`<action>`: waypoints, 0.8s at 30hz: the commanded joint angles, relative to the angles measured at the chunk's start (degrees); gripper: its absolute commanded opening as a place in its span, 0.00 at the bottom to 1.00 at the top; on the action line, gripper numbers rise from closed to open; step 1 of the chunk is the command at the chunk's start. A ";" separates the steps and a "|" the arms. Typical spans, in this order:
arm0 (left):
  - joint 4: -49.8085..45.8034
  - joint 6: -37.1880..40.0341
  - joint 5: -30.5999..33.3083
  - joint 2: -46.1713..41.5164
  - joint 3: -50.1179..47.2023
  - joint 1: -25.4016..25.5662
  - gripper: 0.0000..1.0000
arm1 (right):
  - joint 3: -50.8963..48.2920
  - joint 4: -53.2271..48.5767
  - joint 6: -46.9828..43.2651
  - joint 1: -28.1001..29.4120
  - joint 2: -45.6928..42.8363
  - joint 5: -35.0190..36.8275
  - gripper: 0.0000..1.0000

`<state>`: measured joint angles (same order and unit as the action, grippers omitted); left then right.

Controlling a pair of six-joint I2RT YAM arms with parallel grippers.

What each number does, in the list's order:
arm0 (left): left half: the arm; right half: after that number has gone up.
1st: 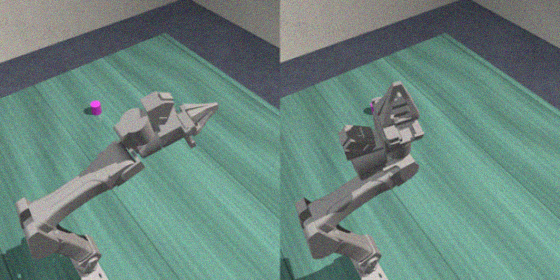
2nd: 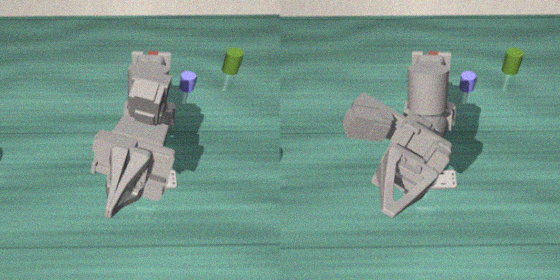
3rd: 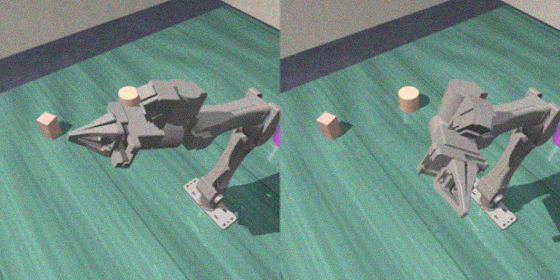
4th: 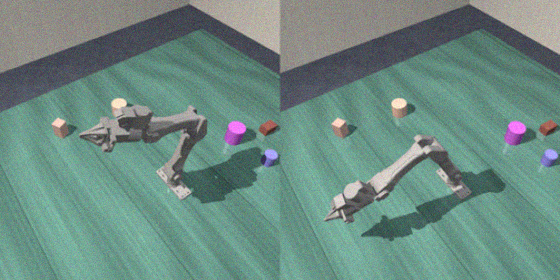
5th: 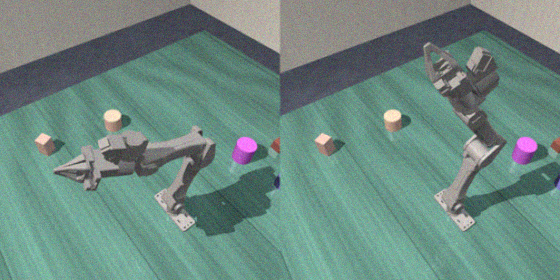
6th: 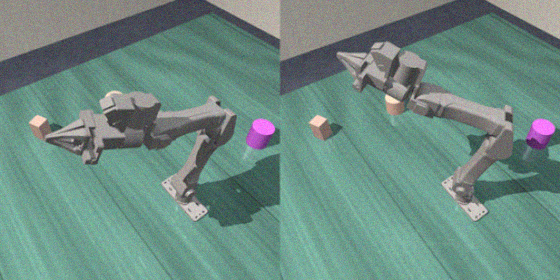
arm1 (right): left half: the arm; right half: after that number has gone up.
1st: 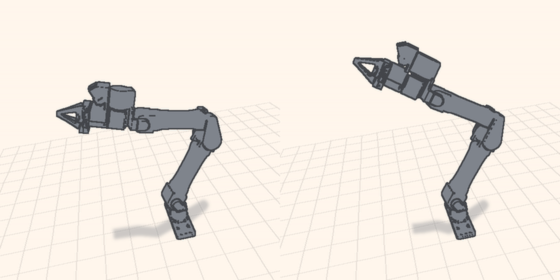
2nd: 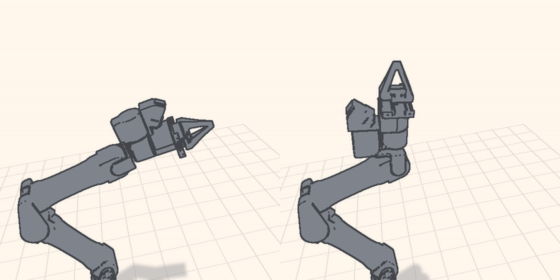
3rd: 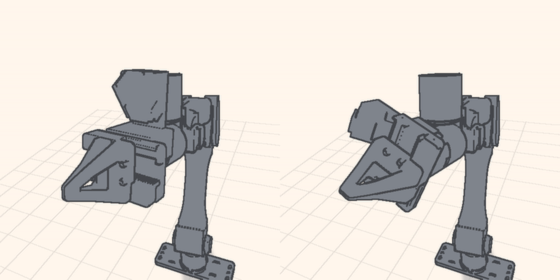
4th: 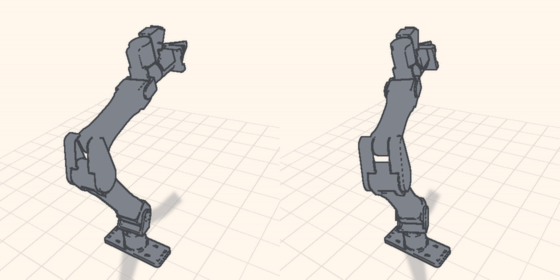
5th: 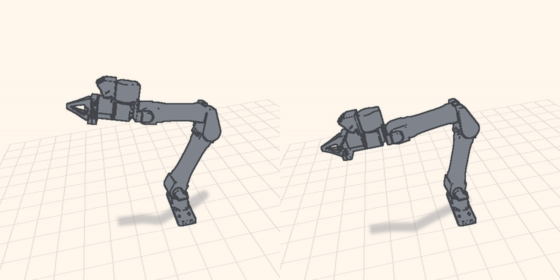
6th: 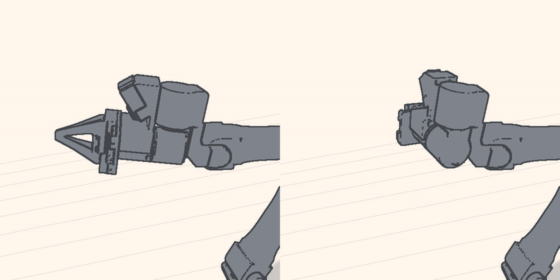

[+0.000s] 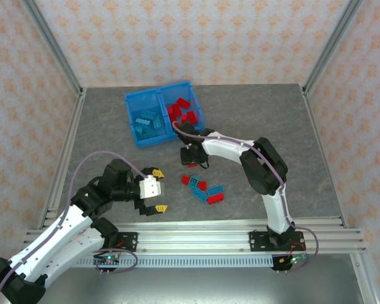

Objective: Sort the legos into containers by color

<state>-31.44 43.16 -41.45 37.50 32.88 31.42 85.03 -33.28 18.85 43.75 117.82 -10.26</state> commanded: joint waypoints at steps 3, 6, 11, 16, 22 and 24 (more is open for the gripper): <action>1.62 5.17 -3.58 -0.70 -1.11 0.23 1.00 | -1.07 3.90 -0.86 0.37 -8.97 0.28 0.39; 3.96 4.87 -0.18 -1.79 -1.78 0.22 1.00 | -0.30 6.70 -2.19 0.37 -11.89 2.79 0.39; 10.26 1.34 8.20 -6.08 -4.59 0.22 1.00 | 4.73 10.49 -6.67 0.00 -11.11 11.48 0.37; 13.28 -1.25 17.74 -9.17 -5.64 0.14 1.00 | 16.05 10.40 -8.42 -2.53 -2.09 15.53 0.36; 13.70 -3.23 27.21 -10.63 -5.36 -0.10 1.00 | 32.65 6.24 -7.90 -5.53 11.96 16.20 0.36; 13.95 -3.52 28.66 -11.19 -5.55 -0.22 1.00 | 37.61 4.76 -6.92 -6.40 15.99 15.99 0.36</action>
<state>-20.34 41.47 -18.76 27.40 27.59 31.40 117.73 -24.84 11.77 38.28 129.62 3.25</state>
